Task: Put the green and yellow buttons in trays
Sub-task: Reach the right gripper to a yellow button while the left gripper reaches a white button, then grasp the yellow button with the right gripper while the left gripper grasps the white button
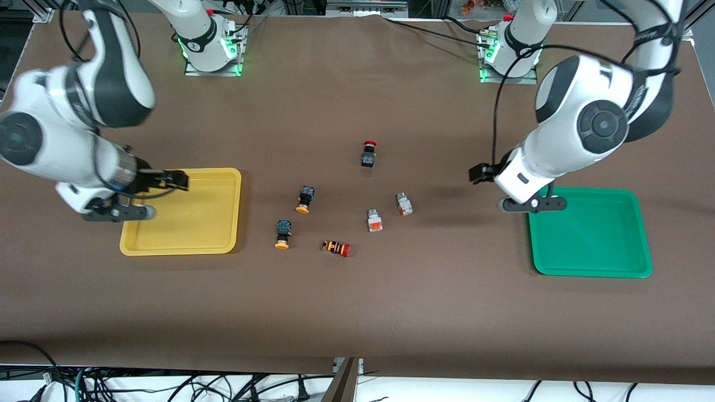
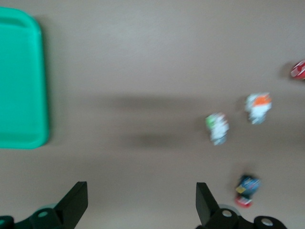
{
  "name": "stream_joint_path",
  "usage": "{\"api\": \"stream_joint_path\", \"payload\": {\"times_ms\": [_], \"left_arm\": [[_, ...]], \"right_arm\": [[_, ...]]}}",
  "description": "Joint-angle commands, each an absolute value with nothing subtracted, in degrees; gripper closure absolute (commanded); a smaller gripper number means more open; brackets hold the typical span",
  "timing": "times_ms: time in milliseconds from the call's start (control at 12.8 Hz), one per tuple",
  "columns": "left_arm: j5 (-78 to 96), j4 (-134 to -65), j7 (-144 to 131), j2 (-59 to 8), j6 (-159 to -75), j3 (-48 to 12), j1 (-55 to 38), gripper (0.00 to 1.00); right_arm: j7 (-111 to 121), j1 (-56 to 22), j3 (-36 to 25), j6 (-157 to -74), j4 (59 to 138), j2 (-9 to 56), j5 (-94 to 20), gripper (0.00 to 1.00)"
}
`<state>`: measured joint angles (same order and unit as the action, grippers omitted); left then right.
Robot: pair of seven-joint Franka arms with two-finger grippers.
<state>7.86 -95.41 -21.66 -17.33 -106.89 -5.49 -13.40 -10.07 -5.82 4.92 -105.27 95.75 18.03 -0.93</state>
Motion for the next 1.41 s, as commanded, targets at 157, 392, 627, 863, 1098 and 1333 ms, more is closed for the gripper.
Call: {"api": "stream_joint_path", "payload": {"times_ms": [157, 392, 627, 863, 1098, 1333], "left_arm": [[7.7, -84.3, -33.9, -29.8, -115.2, -4.5, -23.4, 0.0], [-1.8, -78.9, -40.8, -36.0, -116.4, -4.5, -28.2, 0.0], [-6.5, -78.6, -43.3, -40.6, -125.6, -4.4, -31.1, 0.0], [-8.4, -78.6, -44.5, -45.1, -131.9, -3.4, -34.2, 0.0], [-11.9, -78.7, -44.6, -47.2, -132.3, -3.3, -35.4, 0.0], [-11.9, -78.7, -45.5, -49.3, -135.2, -3.3, -36.2, 0.0]], "right_arm": [[-22.4, -12.2, 5.6, -114.6, 95.6, 24.8, -0.4, 0.0], [-27.1, -15.1, 5.6, -123.8, 95.0, 30.5, -0.4, 0.0], [-30.0, -16.7, 5.6, -130.5, 94.9, 34.5, -0.8, 0.0], [-32.9, -17.9, 6.2, -138.3, 94.7, 38.8, -0.7, 0.0], [-33.0, -18.6, 6.3, -142.0, 94.7, 41.1, -0.7, 0.0], [-32.9, -19.0, 6.3, -143.2, 94.7, 42.1, -0.6, 0.14]]}}
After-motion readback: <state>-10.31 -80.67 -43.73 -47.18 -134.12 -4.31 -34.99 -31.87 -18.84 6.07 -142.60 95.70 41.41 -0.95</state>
